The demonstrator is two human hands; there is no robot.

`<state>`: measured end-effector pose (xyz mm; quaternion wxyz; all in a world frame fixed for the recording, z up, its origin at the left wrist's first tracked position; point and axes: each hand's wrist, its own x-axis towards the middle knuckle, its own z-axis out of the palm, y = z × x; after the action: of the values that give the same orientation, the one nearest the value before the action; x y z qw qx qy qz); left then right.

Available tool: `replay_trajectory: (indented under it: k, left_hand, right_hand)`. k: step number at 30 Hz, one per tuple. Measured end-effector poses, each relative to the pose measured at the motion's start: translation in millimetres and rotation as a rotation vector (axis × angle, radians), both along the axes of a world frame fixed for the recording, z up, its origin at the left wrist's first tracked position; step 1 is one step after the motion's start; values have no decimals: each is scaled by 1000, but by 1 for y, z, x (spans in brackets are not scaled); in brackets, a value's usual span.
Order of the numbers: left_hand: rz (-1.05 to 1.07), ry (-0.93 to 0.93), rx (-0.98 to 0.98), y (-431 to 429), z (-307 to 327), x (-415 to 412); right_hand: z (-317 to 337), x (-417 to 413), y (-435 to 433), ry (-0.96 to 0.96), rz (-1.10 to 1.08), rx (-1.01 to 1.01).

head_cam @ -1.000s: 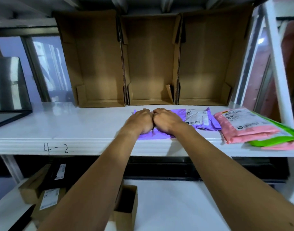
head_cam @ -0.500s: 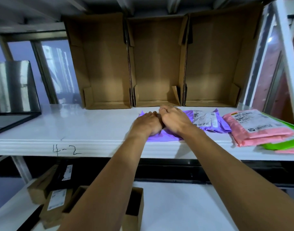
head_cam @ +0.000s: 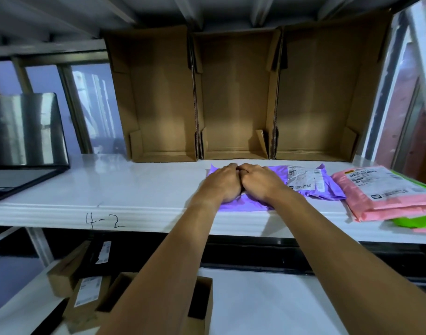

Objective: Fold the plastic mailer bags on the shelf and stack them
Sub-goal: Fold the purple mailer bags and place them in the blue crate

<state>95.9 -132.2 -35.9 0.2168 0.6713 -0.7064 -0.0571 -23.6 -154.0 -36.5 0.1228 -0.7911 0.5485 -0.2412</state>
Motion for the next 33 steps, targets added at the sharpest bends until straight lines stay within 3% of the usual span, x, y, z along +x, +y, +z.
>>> replay_trajectory:
  k: [7, 16, 22, 33]
  left_hand:
    - [-36, -143, 136, -12, -2, 0]
    - [169, -147, 224, -25, -12, 5]
    - [127, -266, 229, -25, -4, 9]
    - [57, -271, 244, -20, -1, 23]
  right_hand:
    - [-1, -3, -8, 91, 11, 42]
    - [5, -1, -5, 224, 49, 68]
    - [10, 0, -9, 258, 60, 103]
    - [13, -10, 3, 408, 78, 123]
